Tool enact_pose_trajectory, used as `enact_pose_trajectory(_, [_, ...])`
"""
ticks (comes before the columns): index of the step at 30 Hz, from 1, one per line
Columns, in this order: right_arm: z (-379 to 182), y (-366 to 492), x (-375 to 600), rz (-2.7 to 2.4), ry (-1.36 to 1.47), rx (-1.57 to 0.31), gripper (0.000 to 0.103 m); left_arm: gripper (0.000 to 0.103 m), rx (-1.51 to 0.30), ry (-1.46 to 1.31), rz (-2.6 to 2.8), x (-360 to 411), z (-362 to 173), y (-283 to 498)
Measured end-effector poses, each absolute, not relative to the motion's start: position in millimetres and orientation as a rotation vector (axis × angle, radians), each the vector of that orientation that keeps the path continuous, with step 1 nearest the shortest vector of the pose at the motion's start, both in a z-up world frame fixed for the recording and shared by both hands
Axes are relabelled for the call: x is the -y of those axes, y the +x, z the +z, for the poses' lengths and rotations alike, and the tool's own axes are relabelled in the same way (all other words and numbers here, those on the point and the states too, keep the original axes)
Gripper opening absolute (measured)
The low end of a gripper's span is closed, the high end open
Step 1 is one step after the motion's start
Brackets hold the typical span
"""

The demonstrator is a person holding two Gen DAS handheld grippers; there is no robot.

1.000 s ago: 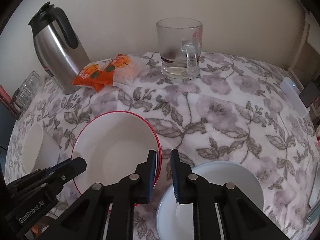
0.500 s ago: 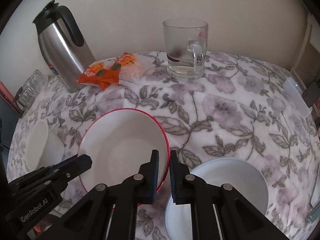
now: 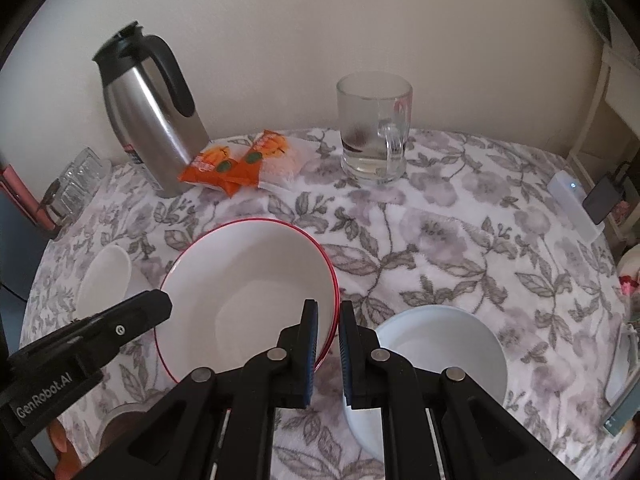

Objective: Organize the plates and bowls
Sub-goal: 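Lift the strawberry-print bowl with both tools and carry it over the basin, then lower the strawberry-print bowl onto the plate inside the basin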

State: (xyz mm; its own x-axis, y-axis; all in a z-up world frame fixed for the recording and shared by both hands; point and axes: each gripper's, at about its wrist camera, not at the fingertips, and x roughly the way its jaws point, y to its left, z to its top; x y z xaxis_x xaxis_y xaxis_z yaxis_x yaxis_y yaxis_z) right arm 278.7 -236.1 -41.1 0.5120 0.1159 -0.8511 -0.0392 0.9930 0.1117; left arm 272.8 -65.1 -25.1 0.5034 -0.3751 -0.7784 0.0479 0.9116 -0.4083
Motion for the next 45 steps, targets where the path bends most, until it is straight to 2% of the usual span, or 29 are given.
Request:
enact_pose_trajectory(18, [4,230,244,0.064,0.1,-0.984,0.011,0.012,-0.953,-0.328,-0.271,76,17,221])
enact_pose_trajectory(45, [7,138,220,0.108,0.111,-0.988,0.012,0.012,-0.901,-0.269,-0.227,57,29,131])
